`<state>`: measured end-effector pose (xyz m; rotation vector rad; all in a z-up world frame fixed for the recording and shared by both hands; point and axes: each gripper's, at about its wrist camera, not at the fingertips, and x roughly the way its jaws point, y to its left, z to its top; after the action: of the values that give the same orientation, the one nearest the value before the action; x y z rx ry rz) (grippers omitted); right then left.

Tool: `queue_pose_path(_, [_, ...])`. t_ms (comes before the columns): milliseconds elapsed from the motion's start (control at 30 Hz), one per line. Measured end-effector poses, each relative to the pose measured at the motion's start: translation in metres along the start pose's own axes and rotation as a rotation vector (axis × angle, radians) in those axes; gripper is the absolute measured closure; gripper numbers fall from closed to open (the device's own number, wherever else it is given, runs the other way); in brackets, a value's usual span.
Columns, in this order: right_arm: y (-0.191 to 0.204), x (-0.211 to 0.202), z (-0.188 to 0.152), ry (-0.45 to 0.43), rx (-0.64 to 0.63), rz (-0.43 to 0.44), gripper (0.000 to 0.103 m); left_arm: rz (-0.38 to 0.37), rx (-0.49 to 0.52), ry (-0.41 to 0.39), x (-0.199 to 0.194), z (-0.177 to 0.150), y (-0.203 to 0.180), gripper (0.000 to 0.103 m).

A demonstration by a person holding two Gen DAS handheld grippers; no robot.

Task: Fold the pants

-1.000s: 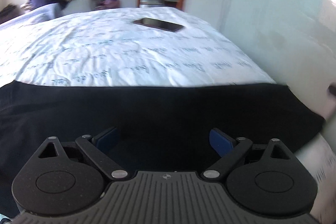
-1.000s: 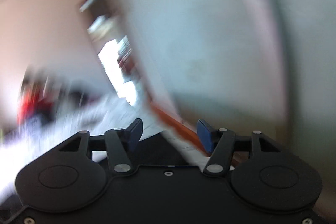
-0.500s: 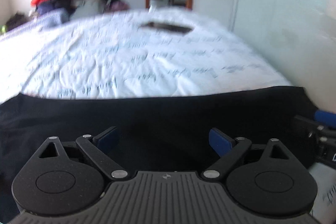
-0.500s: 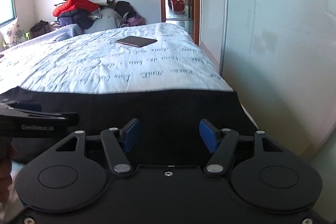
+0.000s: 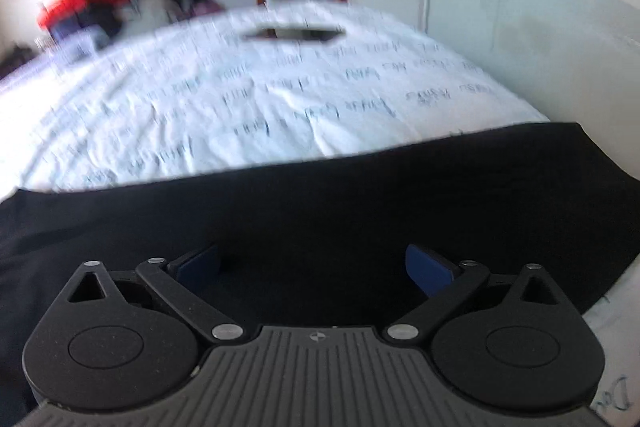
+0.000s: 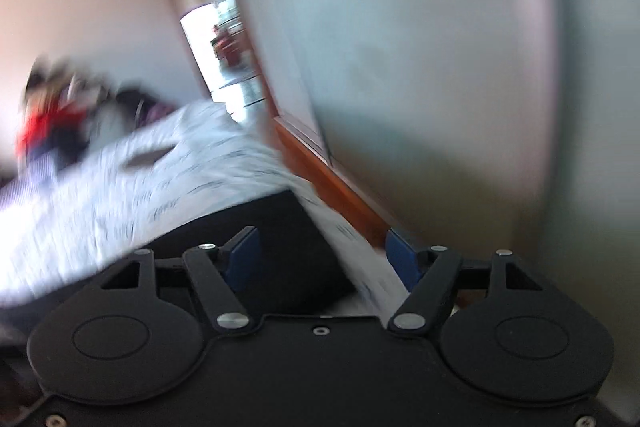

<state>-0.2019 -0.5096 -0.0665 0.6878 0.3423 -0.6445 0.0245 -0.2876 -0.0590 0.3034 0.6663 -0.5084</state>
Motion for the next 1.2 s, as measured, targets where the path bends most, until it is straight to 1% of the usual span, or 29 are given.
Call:
queue_pose_path(67, [-0.023,-0.005,-0.007,0.026,0.145,0.062,0.031,0.012,0.043,-0.034,-0.002,-0.004,-0.007,0.002])
queue_pose_path(133, [-0.033,-0.006,-0.013,0.039,0.224,0.118,0.031,0.015,0.058,-0.055,-0.002,-0.006,-0.008,0.002])
queue_pose_path(233, [-0.027,-0.001,-0.012,0.048,0.255,0.168,0.031,-0.023,0.008,-0.034,0.0,-0.005,0.001,0.002])
queue_pose_path(300, [-0.017,0.004,-0.014,0.075,0.261,0.21,0.031,-0.052,-0.032,-0.014,-0.003,-0.002,0.009,0.004])
queue_pose_path(367, [-0.01,0.007,-0.017,0.092,0.258,0.18,0.032,-0.066,-0.054,-0.015,-0.009,0.0,0.013,0.004])
queue_pose_path(400, [-0.009,0.007,-0.018,0.085,0.267,0.177,0.034,-0.068,-0.056,-0.019,-0.011,0.002,0.014,0.004])
queue_pose_path(433, [-0.006,0.007,-0.019,0.081,0.277,0.179,0.044,-0.073,-0.05,-0.021,-0.014,0.004,0.013,0.003])
queue_pose_path(500, [-0.005,0.008,-0.018,0.079,0.274,0.177,0.075,-0.102,-0.038,-0.01,-0.015,0.012,0.012,0.003])
queue_pose_path(533, [-0.006,0.009,-0.016,0.074,0.262,0.164,0.08,-0.127,-0.04,0.004,-0.014,0.017,0.011,0.003])
queue_pose_path(567, [-0.005,0.011,-0.013,0.068,0.235,0.157,0.082,-0.162,-0.044,0.023,-0.012,0.023,0.009,0.003])
queue_pose_path(600, [0.003,0.007,-0.013,0.052,0.175,0.143,0.084,-0.209,-0.047,0.053,-0.009,0.031,0.007,0.003])
queue_pose_path(700, [0.044,-0.009,-0.013,-0.015,-0.153,0.041,0.084,-0.376,-0.069,0.17,0.007,0.056,0.0,0.004])
queue_pose_path(733, [0.059,-0.013,-0.016,-0.034,-0.249,0.014,0.084,-0.428,-0.092,0.202,0.012,0.064,-0.001,0.004])
queue_pose_path(800, [0.082,-0.018,-0.02,-0.06,-0.392,-0.012,0.084,-0.512,-0.153,0.244,0.02,0.076,-0.002,0.004])
queue_pose_path(867, [0.099,-0.02,-0.026,-0.081,-0.505,-0.031,0.084,-0.556,-0.221,0.261,0.024,0.083,-0.001,0.004])
queue_pose_path(967, [0.118,-0.023,-0.035,-0.1,-0.636,-0.035,0.085,-0.628,-0.3,0.248,0.023,0.088,0.003,0.003])
queue_pose_path(1100, [0.139,-0.032,-0.06,-0.158,-0.87,-0.015,0.085,-0.7,-0.329,0.269,0.024,0.091,-0.001,0.003])
queue_pose_path(1200, [0.15,-0.042,-0.075,-0.173,-1.0,0.029,0.085,-0.711,-0.353,0.291,0.03,0.091,-0.001,0.003])
